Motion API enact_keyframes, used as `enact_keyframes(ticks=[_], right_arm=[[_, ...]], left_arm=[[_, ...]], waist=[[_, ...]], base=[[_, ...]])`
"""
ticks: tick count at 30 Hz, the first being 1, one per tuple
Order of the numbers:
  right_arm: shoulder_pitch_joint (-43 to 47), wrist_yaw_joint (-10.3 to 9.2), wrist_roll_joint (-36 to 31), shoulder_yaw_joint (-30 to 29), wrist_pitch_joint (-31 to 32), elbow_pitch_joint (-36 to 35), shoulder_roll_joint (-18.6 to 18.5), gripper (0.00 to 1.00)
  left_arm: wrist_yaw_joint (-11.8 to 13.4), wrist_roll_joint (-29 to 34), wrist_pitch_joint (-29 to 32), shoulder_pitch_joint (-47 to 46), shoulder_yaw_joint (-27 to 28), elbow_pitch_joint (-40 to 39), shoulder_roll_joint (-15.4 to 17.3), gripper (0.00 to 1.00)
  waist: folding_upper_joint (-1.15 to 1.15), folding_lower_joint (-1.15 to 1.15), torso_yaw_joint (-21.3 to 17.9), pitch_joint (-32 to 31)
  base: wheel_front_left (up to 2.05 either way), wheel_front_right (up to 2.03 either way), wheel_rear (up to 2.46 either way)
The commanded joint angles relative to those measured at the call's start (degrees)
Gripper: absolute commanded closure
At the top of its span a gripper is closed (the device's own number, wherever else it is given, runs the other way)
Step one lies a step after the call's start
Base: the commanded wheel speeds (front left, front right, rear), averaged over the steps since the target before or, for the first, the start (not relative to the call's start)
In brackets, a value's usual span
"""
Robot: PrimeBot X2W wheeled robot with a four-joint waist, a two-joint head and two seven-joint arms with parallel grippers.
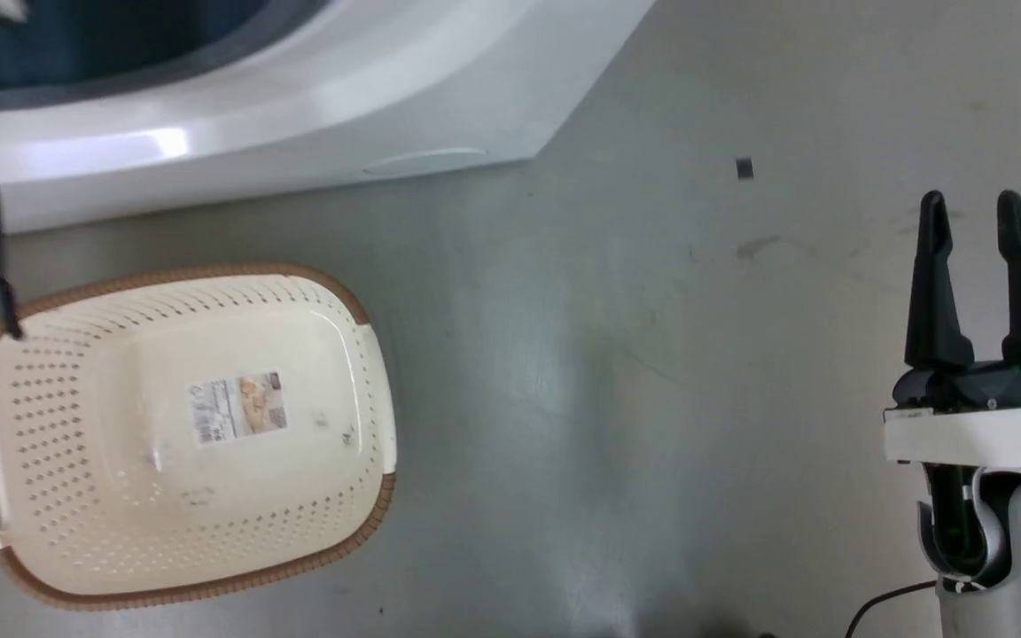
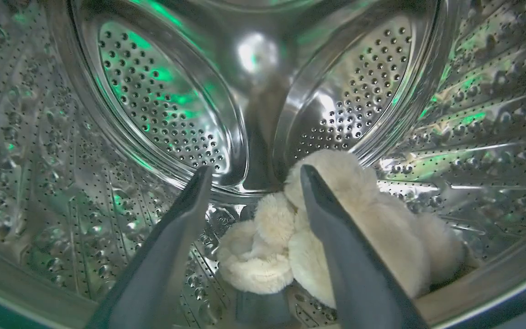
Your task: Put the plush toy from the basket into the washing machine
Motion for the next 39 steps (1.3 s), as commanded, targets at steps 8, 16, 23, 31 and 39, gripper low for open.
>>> enact_keyframes(ticks=[8, 16, 23, 31, 39], right_arm=[[2.92, -0.04, -2.58, 0.37, -0.26, 0.03, -0.04, 0.00], [5.81, -0.04, -4.97, 0.54, -0.26, -0.34, -0.04, 0.00], [8.70, -0.04, -6.91, 1.09, -0.26, -1.09, -0.04, 0.00], [12.88, -0.04, -9.86, 0.88, -0.26, -2.38, -0.04, 0.00], [16.70, -0.04, -10.92, -0.02, -0.26, -2.97, -0.04, 0.00]], left_arm=[[0.72, -0.55, -0.25, 11.11, 3.01, -6.44, -3.63, 0.00], [0.67, 0.85, -0.25, 24.45, 6.76, -15.59, -8.41, 0.00], [-1.61, 2.54, -0.25, 34.70, 9.06, -21.53, -12.31, 0.00], [-2.73, 5.17, -0.25, 45.97, 10.32, -26.44, -17.12, 0.00], [-4.18, 8.13, -0.25, 56.92, 10.92, -29.86, -19.62, 0.00]], waist=[[0.00, 0.00, 3.61, -8.29], [0.00, 0.00, 7.07, -15.78], [0.00, 0.00, 9.74, -21.56], [0.00, 0.00, 12.80, -27.98], [0.00, 0.00, 14.42, -33.39]], base=[[0.00, 0.00, 0.00], [0.00, 0.00, 0.00], [0.00, 0.00, 0.00], [0.00, 0.00, 0.00], [0.00, 0.00, 0.00]])
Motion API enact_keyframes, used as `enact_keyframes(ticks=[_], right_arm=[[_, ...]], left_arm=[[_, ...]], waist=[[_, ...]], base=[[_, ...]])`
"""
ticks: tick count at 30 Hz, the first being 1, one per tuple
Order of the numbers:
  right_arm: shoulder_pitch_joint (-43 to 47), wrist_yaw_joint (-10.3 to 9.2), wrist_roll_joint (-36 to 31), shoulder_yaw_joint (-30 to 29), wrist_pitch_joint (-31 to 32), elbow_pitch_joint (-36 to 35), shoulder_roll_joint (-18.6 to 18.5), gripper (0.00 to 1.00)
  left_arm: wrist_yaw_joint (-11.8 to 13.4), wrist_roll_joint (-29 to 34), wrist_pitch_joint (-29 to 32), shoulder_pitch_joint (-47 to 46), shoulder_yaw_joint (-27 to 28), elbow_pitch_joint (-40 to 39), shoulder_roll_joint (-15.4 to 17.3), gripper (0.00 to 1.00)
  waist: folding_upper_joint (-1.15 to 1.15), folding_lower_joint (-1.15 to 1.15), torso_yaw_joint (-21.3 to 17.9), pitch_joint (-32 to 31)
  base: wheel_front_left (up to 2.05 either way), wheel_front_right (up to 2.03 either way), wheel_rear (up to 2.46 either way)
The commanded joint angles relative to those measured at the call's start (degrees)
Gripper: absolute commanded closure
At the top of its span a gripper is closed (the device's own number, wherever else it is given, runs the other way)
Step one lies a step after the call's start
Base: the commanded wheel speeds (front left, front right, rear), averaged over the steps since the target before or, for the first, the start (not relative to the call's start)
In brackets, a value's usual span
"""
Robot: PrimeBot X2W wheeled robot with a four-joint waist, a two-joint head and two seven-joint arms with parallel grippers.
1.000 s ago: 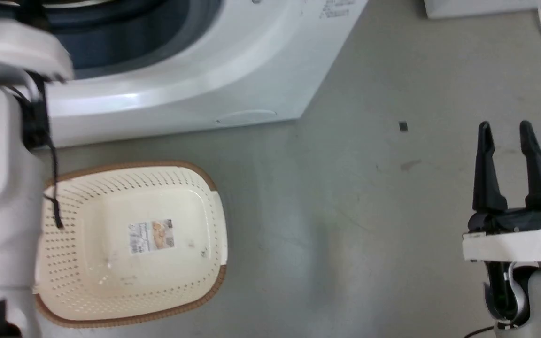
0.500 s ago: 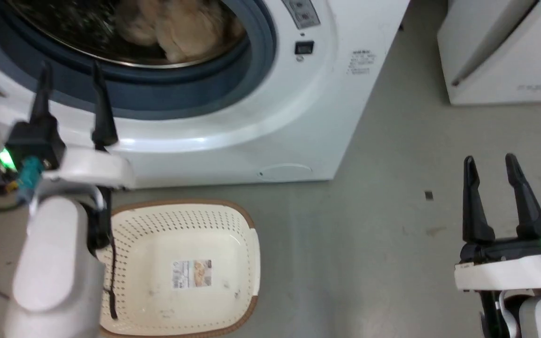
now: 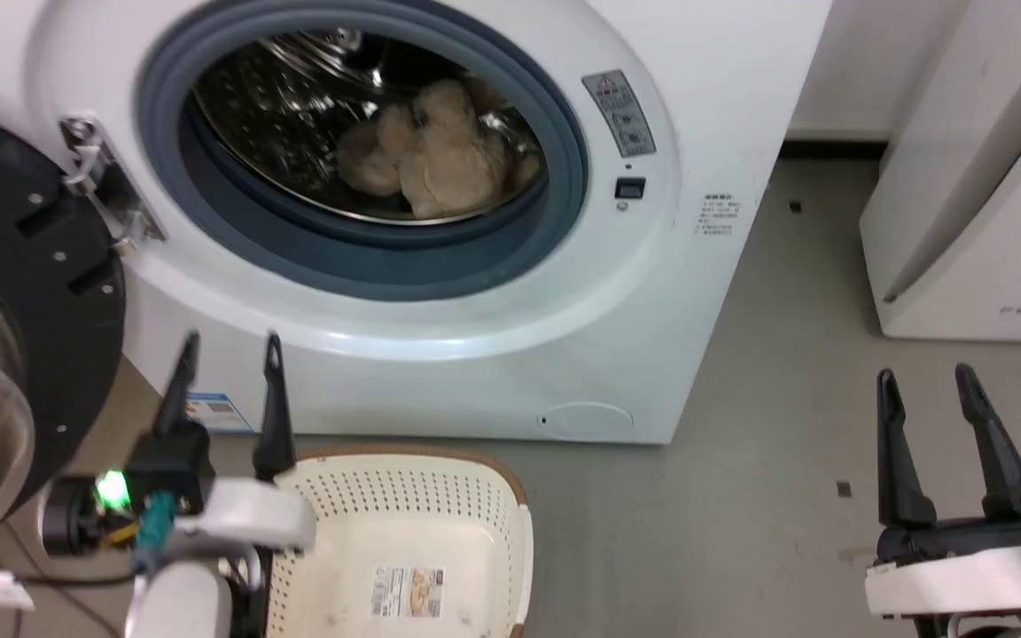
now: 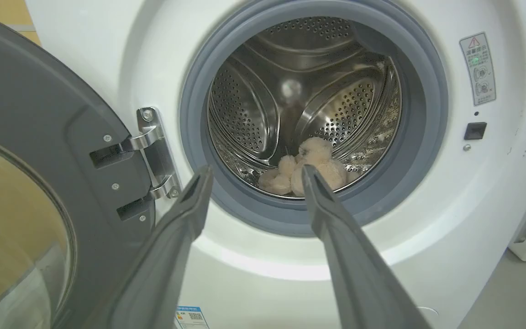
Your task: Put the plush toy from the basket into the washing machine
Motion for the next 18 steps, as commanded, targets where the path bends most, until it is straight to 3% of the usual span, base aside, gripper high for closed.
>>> enact_keyframes(ticks=[1, 9, 18], right_arm=[[1.10, -0.04, -0.48, -0.06, -0.26, -0.27, -0.03, 0.00], [4.47, -0.04, -0.97, -0.18, -0.26, -0.26, -0.03, 0.00], [6.75, -0.04, -0.69, -0.41, -0.26, 0.19, -0.03, 0.00]], left_arm=[[-0.26, 0.47, -0.25, 1.82, -0.08, -0.47, -0.45, 0.00], [-0.27, 1.08, -0.25, 9.15, -0.62, -1.66, -1.60, 0.00], [-1.53, 0.05, -0.25, 11.33, 0.24, -2.01, -2.79, 0.00]], waist=[[0.00, 0.01, 0.61, -1.60], [0.00, 0.01, 1.23, -4.58], [0.00, 0.01, 1.92, -5.88]], base=[[0.00, 0.00, 0.00], [0.00, 0.00, 0.00], [0.00, 0.00, 0.00]])
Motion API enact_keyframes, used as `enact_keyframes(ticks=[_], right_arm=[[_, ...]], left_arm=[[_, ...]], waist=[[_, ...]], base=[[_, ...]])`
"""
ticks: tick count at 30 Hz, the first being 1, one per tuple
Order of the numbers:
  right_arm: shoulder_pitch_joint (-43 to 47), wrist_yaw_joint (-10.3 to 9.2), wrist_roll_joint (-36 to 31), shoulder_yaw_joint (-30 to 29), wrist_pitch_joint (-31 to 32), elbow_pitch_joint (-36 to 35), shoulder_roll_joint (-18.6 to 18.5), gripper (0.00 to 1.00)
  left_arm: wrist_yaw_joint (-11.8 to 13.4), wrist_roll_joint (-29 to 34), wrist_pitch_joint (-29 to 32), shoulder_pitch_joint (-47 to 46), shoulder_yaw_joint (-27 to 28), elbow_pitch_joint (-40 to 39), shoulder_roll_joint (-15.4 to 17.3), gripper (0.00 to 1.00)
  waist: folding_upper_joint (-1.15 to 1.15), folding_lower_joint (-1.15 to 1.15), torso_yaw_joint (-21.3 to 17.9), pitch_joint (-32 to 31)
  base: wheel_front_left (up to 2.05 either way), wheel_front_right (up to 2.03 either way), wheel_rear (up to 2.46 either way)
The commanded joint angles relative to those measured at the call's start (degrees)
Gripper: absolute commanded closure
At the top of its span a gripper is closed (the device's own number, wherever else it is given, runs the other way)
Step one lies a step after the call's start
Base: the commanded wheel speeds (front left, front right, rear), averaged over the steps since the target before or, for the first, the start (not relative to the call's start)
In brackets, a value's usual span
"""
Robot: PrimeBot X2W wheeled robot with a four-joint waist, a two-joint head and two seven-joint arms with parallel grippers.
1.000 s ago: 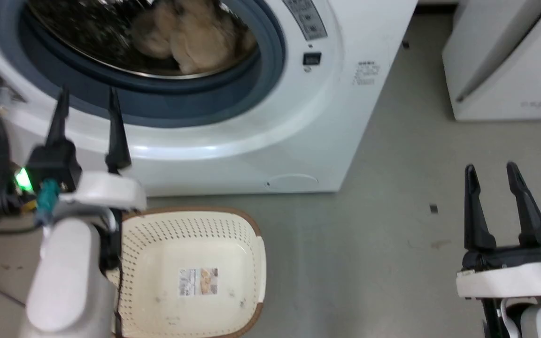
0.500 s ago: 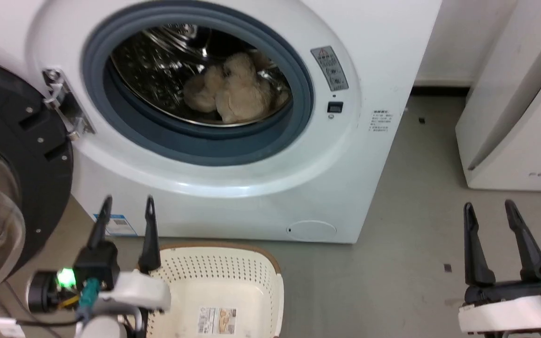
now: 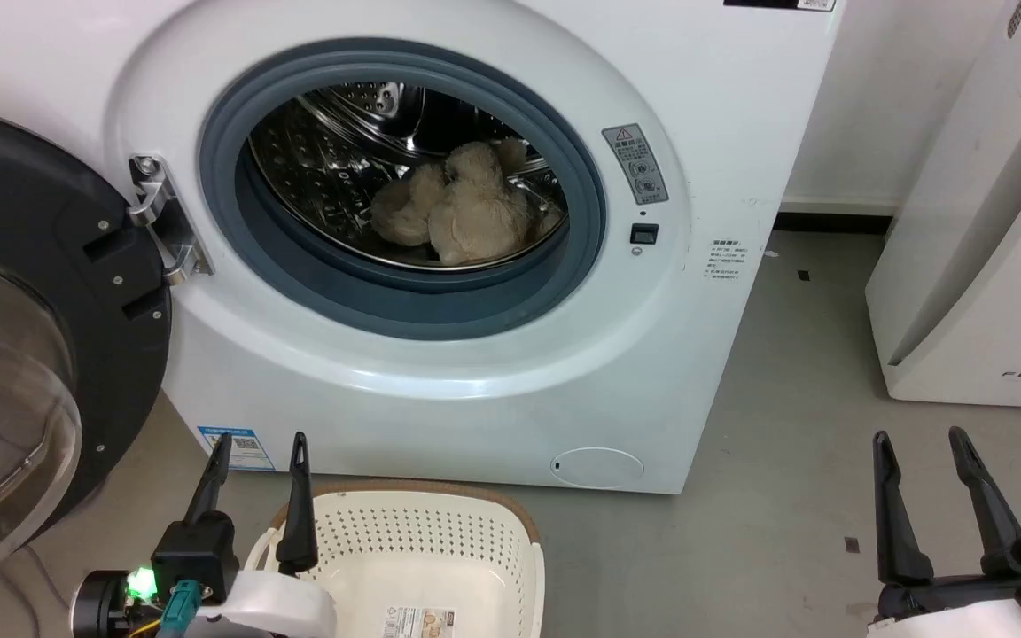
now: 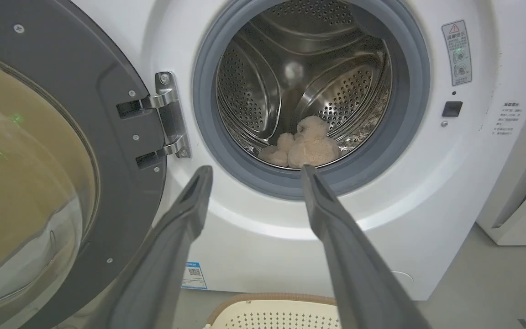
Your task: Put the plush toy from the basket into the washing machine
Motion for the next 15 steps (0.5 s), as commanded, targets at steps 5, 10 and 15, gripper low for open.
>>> enact_keyframes(ticks=[5, 10, 15], right_arm=[[0.07, 0.01, -0.08, 0.10, 0.22, 0.10, 0.00, 1.00], [-0.11, 0.01, -0.30, 0.31, 0.81, 0.20, 0.00, 1.00], [-0.30, 0.01, -0.52, 0.51, 1.40, 0.31, 0.00, 1.00]], left_arm=[[-0.44, -0.05, 0.28, 0.07, -0.05, -0.10, -0.26, 1.00], [-0.53, 0.06, 0.87, 0.13, -0.02, -0.45, -0.33, 1.00], [-0.63, 0.17, 1.46, 0.20, 0.01, -0.81, -0.40, 1.00]], waist=[[0.00, 0.01, -0.02, -0.26], [0.00, 0.01, -0.19, -0.27], [0.00, 0.01, -0.37, -0.28]], base=[[0.00, 0.00, 0.00], [0.00, 0.00, 0.00], [0.00, 0.00, 0.00]])
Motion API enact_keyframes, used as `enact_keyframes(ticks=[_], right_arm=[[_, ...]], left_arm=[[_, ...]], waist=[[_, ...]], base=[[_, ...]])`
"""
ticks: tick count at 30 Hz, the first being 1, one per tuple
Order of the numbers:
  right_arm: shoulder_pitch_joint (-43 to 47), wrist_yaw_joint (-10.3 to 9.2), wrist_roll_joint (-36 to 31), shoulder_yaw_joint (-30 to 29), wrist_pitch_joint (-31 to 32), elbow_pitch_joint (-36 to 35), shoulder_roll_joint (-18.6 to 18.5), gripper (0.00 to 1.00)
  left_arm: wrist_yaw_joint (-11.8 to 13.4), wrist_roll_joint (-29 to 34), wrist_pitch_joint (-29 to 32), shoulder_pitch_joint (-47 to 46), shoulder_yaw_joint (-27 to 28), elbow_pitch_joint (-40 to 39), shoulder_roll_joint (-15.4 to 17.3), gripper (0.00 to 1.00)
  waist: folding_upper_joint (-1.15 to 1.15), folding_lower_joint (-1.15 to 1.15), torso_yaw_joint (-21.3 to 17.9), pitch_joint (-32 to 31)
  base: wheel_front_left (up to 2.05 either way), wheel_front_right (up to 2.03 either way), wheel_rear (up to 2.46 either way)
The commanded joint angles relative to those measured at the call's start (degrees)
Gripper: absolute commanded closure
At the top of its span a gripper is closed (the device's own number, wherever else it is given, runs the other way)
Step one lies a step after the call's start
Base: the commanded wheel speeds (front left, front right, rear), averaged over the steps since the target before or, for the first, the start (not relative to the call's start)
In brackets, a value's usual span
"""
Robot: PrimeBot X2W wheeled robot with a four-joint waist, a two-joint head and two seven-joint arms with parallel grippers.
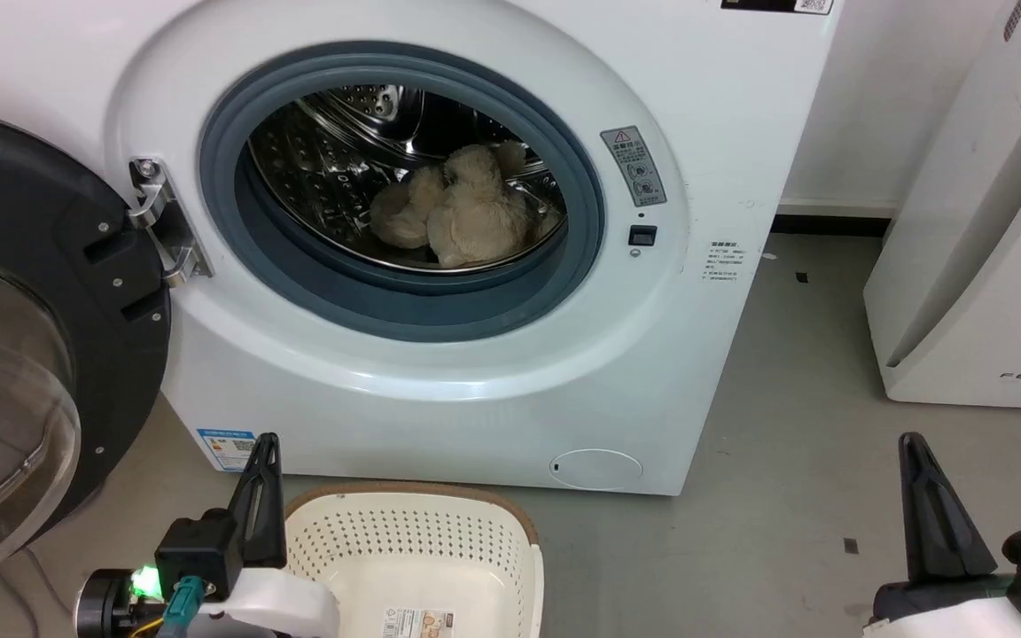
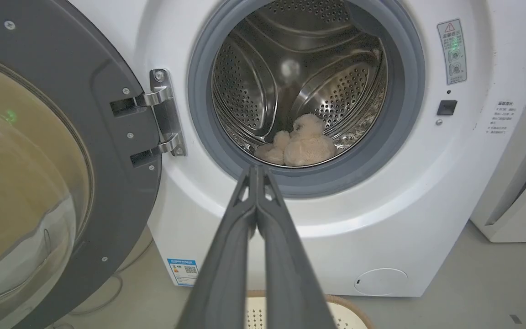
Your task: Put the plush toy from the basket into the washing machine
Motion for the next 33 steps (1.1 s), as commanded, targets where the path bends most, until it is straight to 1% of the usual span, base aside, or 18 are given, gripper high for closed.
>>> enact_keyframes(ticks=[1, 33], right_arm=[[-0.44, -0.01, -0.40, 0.20, 0.25, 0.17, 0.00, 1.00], [-1.75, -0.02, -1.97, 1.63, 4.37, 0.89, -0.01, 1.00]], left_arm=[[-0.22, 0.26, 0.40, 0.17, 0.10, -0.57, -0.11, 1.00], [-0.87, 1.02, 4.50, 0.64, 0.30, -3.05, -0.59, 1.00]], waist=[[0.00, 0.01, -0.05, 0.00], [0.00, 0.01, -1.26, -0.07]], base=[[0.00, 0.00, 0.00], [0.00, 0.00, 0.00]])
